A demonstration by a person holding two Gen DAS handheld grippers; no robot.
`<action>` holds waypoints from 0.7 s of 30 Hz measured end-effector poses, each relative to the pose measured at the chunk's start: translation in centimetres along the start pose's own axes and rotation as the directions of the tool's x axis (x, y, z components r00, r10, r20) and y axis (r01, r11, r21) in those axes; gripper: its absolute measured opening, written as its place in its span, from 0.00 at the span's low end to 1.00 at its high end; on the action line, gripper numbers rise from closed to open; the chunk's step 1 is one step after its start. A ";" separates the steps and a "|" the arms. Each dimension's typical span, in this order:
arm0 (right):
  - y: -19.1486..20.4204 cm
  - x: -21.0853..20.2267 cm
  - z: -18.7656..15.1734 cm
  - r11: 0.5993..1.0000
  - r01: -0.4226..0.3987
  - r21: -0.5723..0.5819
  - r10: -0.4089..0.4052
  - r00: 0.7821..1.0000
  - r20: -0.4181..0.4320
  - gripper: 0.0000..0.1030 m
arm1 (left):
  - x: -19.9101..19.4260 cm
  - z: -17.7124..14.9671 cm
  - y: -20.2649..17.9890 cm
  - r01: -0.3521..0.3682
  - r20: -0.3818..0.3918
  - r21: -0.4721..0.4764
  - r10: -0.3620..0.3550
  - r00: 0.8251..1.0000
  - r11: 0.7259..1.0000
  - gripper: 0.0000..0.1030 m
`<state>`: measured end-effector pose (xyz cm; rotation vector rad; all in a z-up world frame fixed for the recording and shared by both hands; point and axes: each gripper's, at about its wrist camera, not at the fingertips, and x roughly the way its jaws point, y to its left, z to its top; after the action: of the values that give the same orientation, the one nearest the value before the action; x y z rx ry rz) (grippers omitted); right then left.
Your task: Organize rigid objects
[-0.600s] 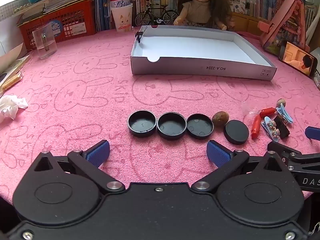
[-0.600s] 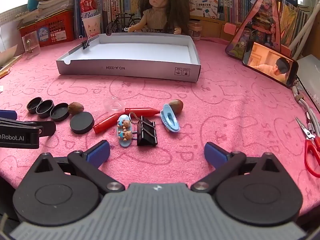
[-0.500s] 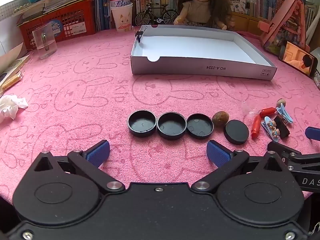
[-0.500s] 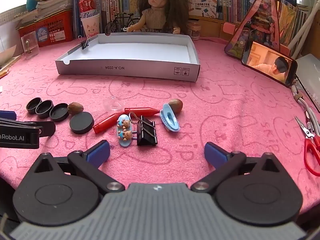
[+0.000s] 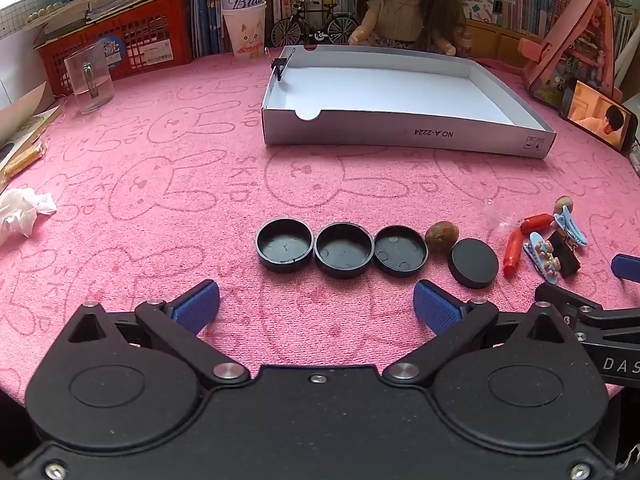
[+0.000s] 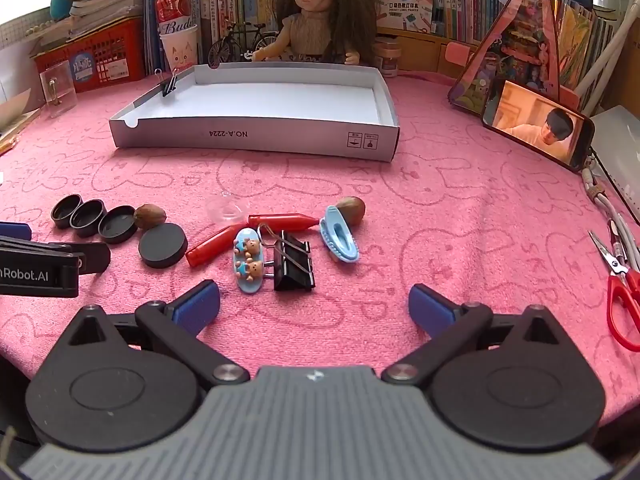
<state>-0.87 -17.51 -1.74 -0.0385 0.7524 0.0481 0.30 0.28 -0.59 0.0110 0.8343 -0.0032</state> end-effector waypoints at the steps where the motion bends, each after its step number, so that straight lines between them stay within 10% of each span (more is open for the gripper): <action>1: 0.0 0.0 0.0 1.000 0.000 0.000 0.000 1.000 0.000 1.00 | 0.1 0.0 0.0 0.000 0.001 0.000 0.000 1.000 1.000 1.00; 21: 0.0 0.0 0.0 1.000 0.002 0.002 -0.002 1.000 -0.001 1.00 | -0.1 0.1 -0.1 -0.001 -0.002 -0.001 0.001 1.000 1.000 1.00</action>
<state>-0.89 -17.47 -1.70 -0.0377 0.7538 0.0458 0.30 0.23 -0.45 0.0107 0.8365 -0.0023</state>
